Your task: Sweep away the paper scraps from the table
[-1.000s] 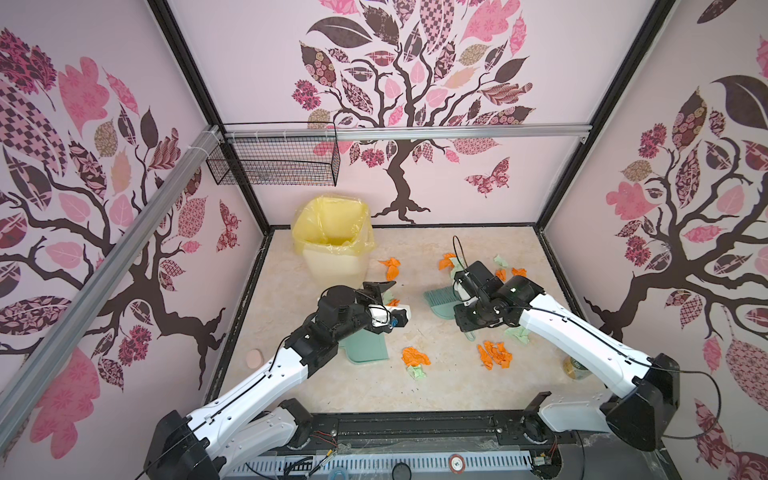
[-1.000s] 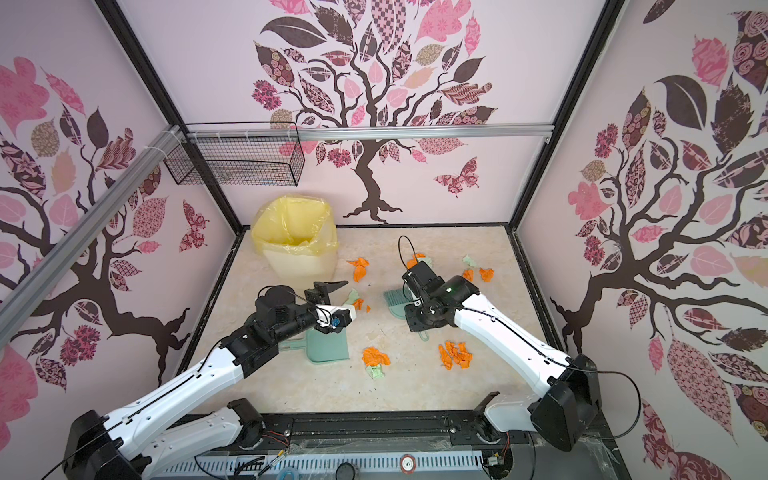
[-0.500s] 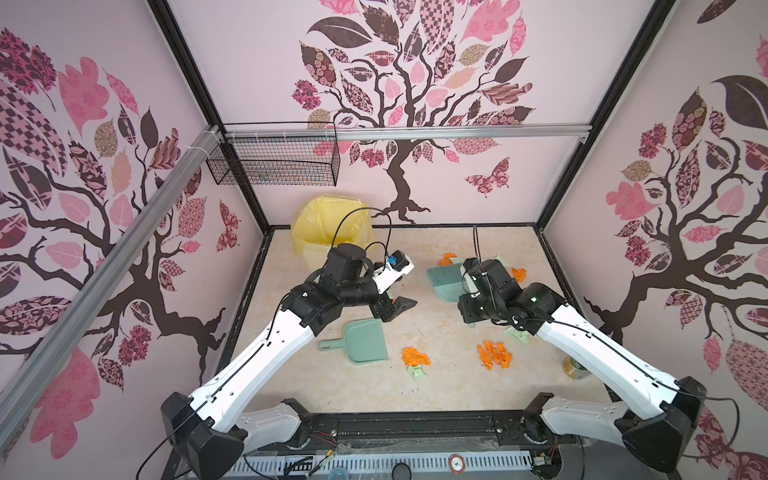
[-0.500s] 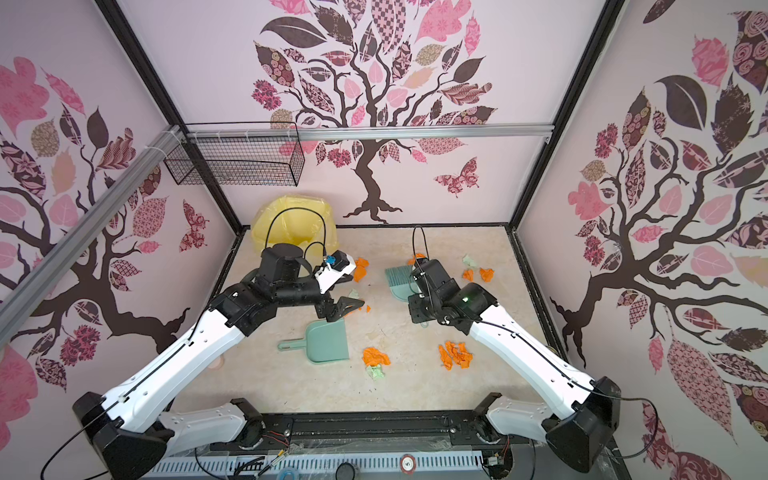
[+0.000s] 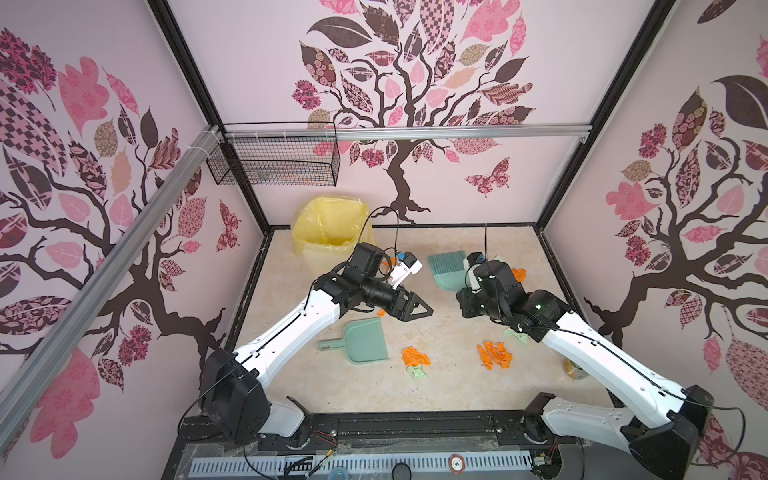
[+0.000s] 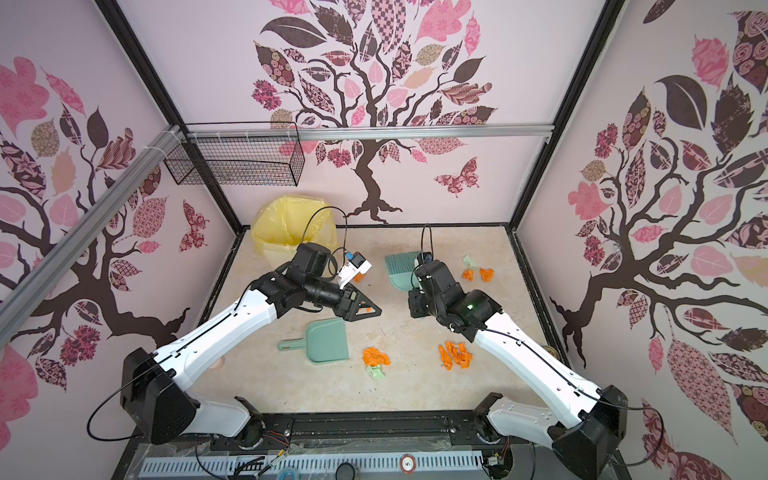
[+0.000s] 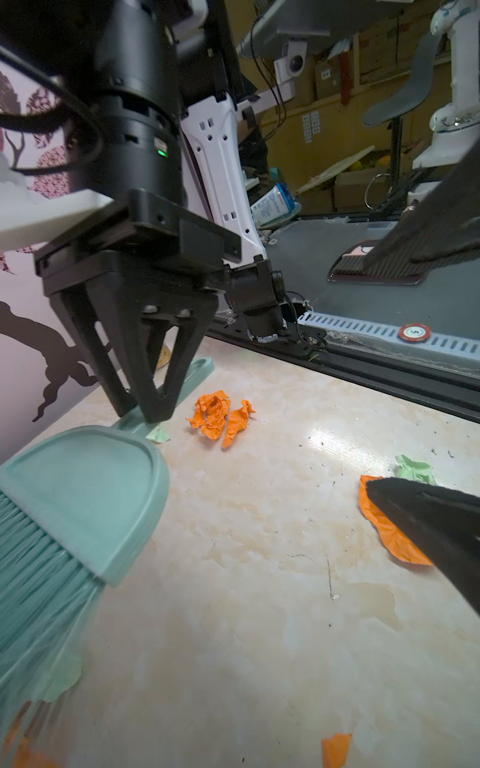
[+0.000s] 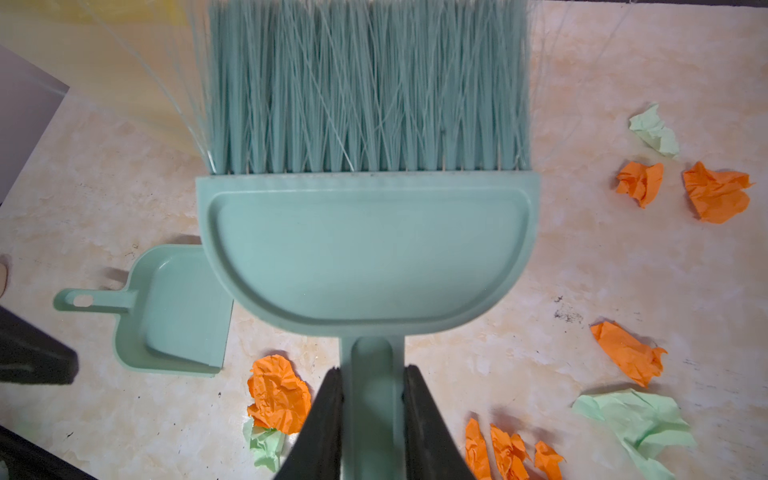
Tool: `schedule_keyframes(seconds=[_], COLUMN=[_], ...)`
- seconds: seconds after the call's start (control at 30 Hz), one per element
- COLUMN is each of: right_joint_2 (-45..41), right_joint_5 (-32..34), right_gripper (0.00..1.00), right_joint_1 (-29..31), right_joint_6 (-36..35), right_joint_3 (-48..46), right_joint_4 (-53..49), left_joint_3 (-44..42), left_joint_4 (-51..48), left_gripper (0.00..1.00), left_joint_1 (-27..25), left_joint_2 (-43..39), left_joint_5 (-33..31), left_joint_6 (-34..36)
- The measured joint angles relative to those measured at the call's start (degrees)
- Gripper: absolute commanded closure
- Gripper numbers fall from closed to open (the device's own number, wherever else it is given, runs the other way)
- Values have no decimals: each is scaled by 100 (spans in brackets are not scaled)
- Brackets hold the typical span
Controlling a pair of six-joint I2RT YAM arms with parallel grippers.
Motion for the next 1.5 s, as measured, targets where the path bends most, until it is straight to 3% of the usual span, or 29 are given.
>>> schedule_keyframes(seconds=[0.43,0.67,1.07,1.5], right_joint_2=[-2,-4,-107,-107], right_joint_5=[-46,-44,-42,-94], right_gripper=[87,87,87,87], right_joint_1=[0,0,0,0], right_joint_6=[-4,-55,-74,-4], right_joint_3=[-55,-55,-59,-111], right_joint_4=[275,267,341,538], left_joint_3=[540,1331,1561,1626], left_joint_4=[772,964,1228,1222], left_gripper=[21,22,26,53], left_joint_1=[289,304,22,-57], left_joint_2=[1156,1685,1899,1926], left_joint_5=[-258,-289,-269,-339], left_joint_6=[-437,-713,-1014,-1095])
